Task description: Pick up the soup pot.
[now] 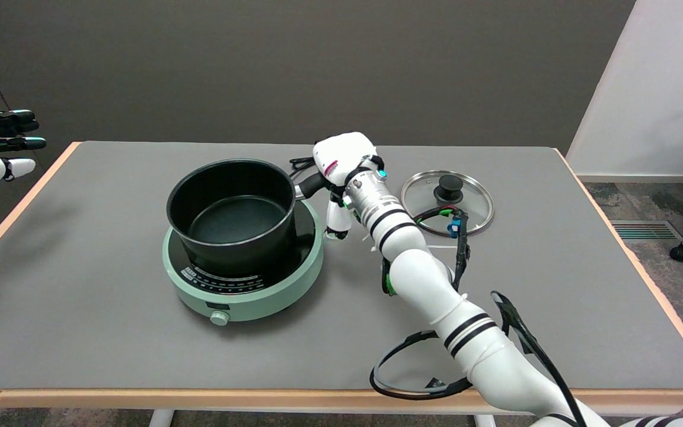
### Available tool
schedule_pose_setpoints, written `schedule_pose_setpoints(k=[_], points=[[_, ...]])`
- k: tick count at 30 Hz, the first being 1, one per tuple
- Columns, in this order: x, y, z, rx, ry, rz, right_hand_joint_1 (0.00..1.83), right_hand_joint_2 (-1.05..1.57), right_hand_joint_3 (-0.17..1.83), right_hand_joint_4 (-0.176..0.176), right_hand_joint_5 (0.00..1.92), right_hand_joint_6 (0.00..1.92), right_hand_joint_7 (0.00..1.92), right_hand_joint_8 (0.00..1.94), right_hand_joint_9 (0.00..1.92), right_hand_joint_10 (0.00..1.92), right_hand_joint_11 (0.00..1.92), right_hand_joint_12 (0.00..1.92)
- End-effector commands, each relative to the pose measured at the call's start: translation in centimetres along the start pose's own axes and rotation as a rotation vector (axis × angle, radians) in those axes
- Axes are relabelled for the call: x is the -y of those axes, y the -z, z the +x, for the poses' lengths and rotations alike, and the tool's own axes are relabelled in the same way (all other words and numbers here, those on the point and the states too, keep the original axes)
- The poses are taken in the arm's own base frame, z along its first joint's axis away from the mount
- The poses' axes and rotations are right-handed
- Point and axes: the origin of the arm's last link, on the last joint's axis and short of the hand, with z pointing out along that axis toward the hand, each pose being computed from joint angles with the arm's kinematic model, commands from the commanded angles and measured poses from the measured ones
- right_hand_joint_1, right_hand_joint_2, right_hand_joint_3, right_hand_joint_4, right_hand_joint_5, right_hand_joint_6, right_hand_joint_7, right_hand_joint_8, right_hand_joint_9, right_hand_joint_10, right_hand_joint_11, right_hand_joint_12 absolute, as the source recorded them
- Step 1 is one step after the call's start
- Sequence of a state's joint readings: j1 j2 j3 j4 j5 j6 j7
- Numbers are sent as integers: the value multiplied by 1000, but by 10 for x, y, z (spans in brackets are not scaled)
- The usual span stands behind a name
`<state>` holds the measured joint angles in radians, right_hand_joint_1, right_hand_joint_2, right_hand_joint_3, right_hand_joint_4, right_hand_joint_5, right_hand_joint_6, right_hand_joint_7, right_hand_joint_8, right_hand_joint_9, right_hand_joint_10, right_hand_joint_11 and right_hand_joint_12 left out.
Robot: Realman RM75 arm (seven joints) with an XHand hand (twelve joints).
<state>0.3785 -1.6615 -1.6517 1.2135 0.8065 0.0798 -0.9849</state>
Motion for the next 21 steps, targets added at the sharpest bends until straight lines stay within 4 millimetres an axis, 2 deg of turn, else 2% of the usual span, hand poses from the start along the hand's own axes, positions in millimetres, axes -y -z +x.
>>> schedule_pose_setpoints(k=[1, 6, 8, 10, 14, 16, 18, 19, 20, 21], points=[[-5, -2, -1, 2, -66, -15, 1166, -4, 934, -24, 1908, 1908, 1908, 1908, 1908, 1908, 1908, 1908], [-13, -3, -1, -3, -154, -34, 962, 618, 856, -33, 1898, 1898, 1898, 1898, 1898, 1898, 1898, 1898], [-16, -3, 1, -10, -159, -37, 932, 654, 874, -52, 1899, 1899, 1899, 1899, 1899, 1899, 1899, 1899], [-16, -3, 2, -14, -157, -36, 841, 619, 992, -29, 1905, 1905, 1905, 1905, 1905, 1905, 1905, 1905], [-16, -3, 3, -16, -157, -35, 645, 1028, 464, -29, 1914, 1914, 1914, 1914, 1914, 1914, 1914, 1914], [-15, -3, 4, -18, -149, -29, 672, 1120, 343, -30, 1913, 1913, 1913, 1913, 1913, 1913, 1913, 1913], [-14, -3, 4, -20, -138, -21, 814, 1097, 214, -31, 1907, 1907, 1907, 1907, 1907, 1907, 1907, 1907], [-14, -3, 5, -22, -134, -18, 858, 1050, 283, -36, 1904, 1904, 1904, 1904, 1904, 1904, 1904, 1904], [-14, -3, 5, -23, -131, -17, 897, 1008, 399, -51, 1900, 1900, 1900, 1900, 1900, 1900, 1900, 1900], [-15, -3, 6, -27, -129, -16, 941, 1000, 543, -50, 1896, 1896, 1896, 1896, 1896, 1896, 1896, 1896]])
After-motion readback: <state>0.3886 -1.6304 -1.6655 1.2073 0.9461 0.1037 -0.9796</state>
